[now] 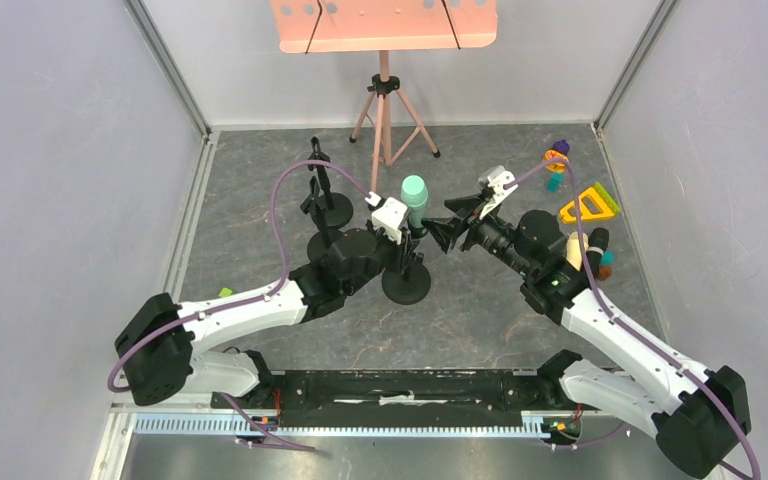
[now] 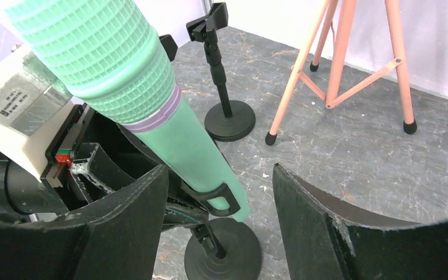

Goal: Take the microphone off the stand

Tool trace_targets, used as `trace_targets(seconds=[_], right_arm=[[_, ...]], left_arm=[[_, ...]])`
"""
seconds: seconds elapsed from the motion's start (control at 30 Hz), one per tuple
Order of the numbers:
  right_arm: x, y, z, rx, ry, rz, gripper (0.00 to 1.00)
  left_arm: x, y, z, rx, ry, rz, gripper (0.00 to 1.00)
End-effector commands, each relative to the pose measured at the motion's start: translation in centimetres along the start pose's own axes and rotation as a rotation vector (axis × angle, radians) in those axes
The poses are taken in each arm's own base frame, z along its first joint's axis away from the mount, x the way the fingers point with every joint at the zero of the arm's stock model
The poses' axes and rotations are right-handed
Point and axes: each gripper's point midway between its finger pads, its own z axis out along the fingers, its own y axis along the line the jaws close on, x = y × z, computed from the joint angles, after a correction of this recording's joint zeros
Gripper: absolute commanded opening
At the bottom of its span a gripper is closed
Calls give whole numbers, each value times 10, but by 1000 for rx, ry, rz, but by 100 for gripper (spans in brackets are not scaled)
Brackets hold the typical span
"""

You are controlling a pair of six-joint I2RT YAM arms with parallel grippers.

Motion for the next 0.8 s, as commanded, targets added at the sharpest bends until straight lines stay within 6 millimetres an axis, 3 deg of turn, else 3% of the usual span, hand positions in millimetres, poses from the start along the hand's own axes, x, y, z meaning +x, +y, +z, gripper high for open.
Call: trace_targets(seconds=[0.0, 0.1, 0.23, 0.33, 0.6, 0.77], right_arm=[[-11, 6, 5, -38, -22, -5, 72], [-12, 12, 5, -70, -27, -7, 72], [-13, 18, 10, -116, -14, -55, 73], [-15, 15, 17, -116, -7, -82, 74], [-18, 20, 32, -171, -4, -151, 76], [-14, 19, 41, -179, 0, -186, 77]], left_arm=[[-28, -15, -7, 79, -88, -10, 34], [-28, -20, -10, 114, -88, 13, 36], [-23, -23, -9, 137, -66, 43, 58], [-17, -20, -8, 127, -42, 52, 61], [-11, -15, -11, 125, -5, 69, 62], [-6, -15, -10, 131, 18, 76, 51]])
